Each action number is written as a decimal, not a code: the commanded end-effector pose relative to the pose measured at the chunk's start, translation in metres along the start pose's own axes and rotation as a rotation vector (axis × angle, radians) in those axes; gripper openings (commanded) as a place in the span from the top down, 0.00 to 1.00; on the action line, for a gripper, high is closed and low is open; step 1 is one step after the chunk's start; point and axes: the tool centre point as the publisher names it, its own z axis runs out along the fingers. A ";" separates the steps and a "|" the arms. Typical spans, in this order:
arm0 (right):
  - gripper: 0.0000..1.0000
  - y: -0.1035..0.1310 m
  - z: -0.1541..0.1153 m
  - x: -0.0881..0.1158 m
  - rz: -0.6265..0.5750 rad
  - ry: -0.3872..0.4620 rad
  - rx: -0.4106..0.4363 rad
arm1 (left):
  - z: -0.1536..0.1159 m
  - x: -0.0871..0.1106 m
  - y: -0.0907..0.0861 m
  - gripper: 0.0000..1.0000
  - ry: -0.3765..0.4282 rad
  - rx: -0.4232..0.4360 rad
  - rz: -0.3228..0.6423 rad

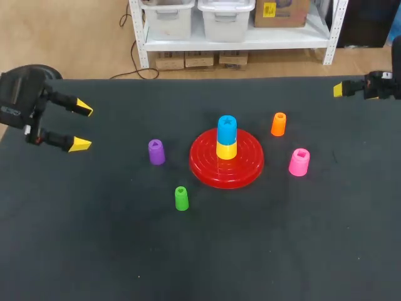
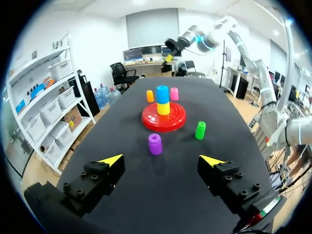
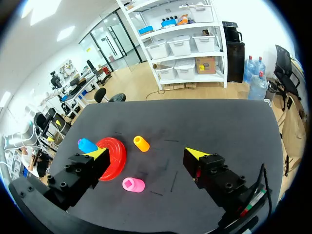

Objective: Pick up and stack the cylinders on the red base in this order: pink,purple,orange,green

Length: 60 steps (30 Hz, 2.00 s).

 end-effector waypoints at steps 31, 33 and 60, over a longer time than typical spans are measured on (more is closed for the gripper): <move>0.00 0.043 0.030 0.058 -0.599 0.311 0.421 | 0.001 0.003 0.000 0.00 -0.005 -0.002 0.003; 0.00 0.043 0.035 0.062 -0.631 0.324 0.436 | 0.001 0.003 0.000 0.00 -0.005 -0.002 0.003; 0.00 0.035 0.089 0.105 -0.683 0.613 0.298 | 0.001 0.003 0.000 0.00 -0.005 -0.002 0.003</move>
